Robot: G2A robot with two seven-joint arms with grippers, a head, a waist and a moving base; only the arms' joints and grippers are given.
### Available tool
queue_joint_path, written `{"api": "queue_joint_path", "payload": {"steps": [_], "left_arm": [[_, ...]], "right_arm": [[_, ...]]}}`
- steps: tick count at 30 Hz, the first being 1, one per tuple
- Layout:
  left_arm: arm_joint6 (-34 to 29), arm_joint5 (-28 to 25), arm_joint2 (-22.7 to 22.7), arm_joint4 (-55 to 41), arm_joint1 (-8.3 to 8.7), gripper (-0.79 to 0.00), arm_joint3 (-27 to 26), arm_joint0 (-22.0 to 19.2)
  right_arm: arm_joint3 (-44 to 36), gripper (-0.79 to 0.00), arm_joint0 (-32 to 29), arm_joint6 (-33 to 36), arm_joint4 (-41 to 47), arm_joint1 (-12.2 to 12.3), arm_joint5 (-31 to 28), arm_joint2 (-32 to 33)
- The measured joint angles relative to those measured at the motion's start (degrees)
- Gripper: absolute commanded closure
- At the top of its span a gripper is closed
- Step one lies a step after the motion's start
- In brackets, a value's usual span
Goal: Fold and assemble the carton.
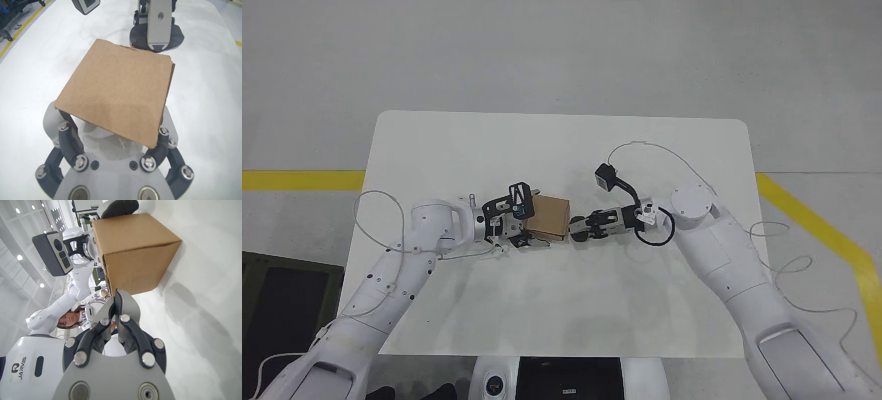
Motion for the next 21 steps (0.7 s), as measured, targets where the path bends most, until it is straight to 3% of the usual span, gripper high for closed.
{"api": "queue_joint_path", "payload": {"steps": [21], "left_arm": [[-0.36, -0.17, -0.05, -0.54, 0.03, -0.785, -0.24, 0.07]], "right_arm": [[2.10, 0.000, 0.91, -0.13, 2.47, -0.90, -1.26, -1.65]]}}
